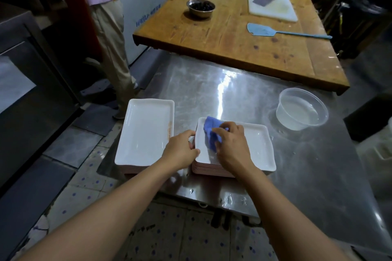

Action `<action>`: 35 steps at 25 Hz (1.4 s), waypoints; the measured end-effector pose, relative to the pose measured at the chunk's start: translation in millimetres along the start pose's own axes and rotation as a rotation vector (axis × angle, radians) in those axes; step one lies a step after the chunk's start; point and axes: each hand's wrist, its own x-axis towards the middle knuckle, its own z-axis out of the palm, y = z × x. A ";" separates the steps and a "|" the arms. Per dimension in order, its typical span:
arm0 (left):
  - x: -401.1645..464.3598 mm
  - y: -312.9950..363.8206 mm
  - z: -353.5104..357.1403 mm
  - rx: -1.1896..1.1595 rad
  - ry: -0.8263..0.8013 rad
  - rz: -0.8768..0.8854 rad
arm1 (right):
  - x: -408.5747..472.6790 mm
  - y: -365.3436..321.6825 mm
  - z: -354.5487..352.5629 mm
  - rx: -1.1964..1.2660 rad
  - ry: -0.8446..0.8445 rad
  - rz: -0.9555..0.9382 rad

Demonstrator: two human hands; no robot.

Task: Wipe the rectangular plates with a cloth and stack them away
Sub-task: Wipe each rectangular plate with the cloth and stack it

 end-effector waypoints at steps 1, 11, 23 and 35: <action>0.6 -0.8 1.3 -0.026 0.003 -0.009 | 0.4 2.0 2.6 -0.032 -0.026 -0.013; -0.9 -4.8 5.9 -0.195 -0.062 -0.062 | 25.3 -17.4 9.5 0.030 -0.074 -0.062; -5.7 2.8 3.1 -0.228 -0.066 -0.050 | -21.5 1.2 -6.7 0.002 -0.382 -0.142; -0.5 23.8 5.2 0.147 -0.006 -0.009 | -37.2 80.1 -39.9 -0.194 -0.135 0.130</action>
